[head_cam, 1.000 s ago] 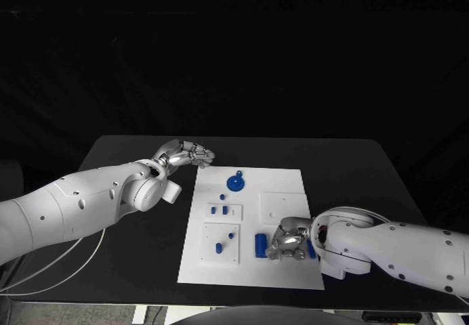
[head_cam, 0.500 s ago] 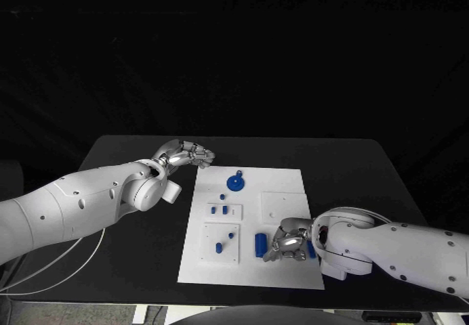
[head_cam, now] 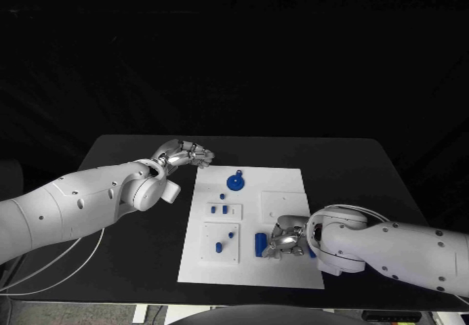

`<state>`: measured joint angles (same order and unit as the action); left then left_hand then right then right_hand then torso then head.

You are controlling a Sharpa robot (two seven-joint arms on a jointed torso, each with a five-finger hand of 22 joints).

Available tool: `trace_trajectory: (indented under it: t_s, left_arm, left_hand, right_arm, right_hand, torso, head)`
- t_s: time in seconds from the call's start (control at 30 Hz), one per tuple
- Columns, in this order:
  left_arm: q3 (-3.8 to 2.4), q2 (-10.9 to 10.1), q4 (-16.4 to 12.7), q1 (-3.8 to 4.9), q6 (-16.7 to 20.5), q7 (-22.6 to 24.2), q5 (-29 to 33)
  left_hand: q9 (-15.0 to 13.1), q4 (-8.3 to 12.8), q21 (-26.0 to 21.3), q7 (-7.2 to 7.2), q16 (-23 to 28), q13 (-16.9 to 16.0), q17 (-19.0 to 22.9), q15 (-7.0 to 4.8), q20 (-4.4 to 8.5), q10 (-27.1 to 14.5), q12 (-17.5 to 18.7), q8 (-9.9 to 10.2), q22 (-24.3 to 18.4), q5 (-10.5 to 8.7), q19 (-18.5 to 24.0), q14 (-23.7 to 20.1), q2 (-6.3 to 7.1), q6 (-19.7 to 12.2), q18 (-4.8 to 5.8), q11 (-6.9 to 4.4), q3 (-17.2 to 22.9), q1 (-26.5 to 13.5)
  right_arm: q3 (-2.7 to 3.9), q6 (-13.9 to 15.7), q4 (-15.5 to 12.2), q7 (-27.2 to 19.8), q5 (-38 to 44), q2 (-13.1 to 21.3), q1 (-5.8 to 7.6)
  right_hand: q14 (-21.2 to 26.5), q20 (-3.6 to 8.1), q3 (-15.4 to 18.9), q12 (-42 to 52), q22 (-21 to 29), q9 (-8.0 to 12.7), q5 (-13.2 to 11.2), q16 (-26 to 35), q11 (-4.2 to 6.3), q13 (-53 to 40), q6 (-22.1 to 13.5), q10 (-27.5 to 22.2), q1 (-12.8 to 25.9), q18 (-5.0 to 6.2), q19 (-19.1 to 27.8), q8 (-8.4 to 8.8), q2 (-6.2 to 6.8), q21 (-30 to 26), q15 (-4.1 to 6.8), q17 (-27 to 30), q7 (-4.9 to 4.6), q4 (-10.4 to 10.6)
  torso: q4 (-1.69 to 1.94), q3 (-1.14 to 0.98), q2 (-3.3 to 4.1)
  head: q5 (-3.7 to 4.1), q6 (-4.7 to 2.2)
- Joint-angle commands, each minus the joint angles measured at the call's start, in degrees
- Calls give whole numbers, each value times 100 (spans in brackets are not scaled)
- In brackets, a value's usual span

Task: Assemble the parts on the task board

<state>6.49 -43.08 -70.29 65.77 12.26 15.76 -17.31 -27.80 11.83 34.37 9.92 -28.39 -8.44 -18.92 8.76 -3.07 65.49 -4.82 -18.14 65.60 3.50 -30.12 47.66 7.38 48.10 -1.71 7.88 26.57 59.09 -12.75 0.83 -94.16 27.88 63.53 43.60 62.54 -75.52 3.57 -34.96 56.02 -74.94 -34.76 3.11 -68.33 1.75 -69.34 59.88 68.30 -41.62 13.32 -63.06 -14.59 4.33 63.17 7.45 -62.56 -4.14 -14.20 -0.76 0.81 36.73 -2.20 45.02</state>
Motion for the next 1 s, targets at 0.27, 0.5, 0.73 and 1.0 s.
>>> trace_trajectory:
  t_s: [0.27, 0.5, 0.73, 1.0]
  left_arm:
    - [-3, 6, -13, 2, -85, 25, 31]
    - [-3, 3, -15, 2, -87, 23, 31]
    - [-2, 4, -12, 2, -91, 23, 31]
    - [-2, 6, -7, 2, -96, 22, 31]
  left_hand:
    - [6, -28, -35, -8, 26, 8, -13, 18, -9, -7, 16, 22, 9, 14, -23, 15, -34, -34, -58, 11, -1, -21]
    - [7, -28, -37, -8, 27, 9, -15, 18, -9, -7, 15, 22, 10, 15, -22, 15, -35, -34, -59, 11, -1, -20]
    - [7, -28, -38, -8, 29, 10, -17, 18, -9, -7, 15, 22, 12, 15, -22, 16, -36, -34, -59, 11, 0, -17]
    - [7, -29, -39, -8, 31, 10, -19, 18, -10, -7, 14, 22, 13, 15, -22, 16, -36, -35, -59, 11, 0, -17]
  right_arm:
    - [0, 29, 23, 145, 111, -26, -5]
    - [-1, -23, 24, 146, 100, -26, -5]
    - [-1, 5, 21, 129, 118, 1, -5]
    - [1, 106, -58, -342, -404, 184, -4]
  right_hand:
    - [-12, 23, -34, -35, -73, -1, -29, -18, 12, -15, 85, 54, 101, 168, -5, -37, -70, -45, 44, 5, -39, 212]
    - [-11, 31, -128, -41, -80, -2, -29, -23, 15, -21, 87, 59, 64, 168, -3, -36, -36, -45, 48, 4, -36, 270]
    - [-10, 34, -174, -45, -84, -3, -27, -23, 14, -26, 86, 61, 36, 168, -5, -35, 8, -42, 46, 4, -37, 284]
    - [-9, 25, -157, -58, -88, 2, -25, -21, 3, -36, 64, 57, 85, 168, -9, -19, 299, -40, 39, 9, -48, 335]
  torso:
    - [-3, 2, -4]
    - [0, 2, -2]
    - [-5, 4, -4]
    - [-3, 0, -2]
  head:
    - [-8, 5]
    - [-9, 9]
    - [-13, 5]
    - [-5, -8]
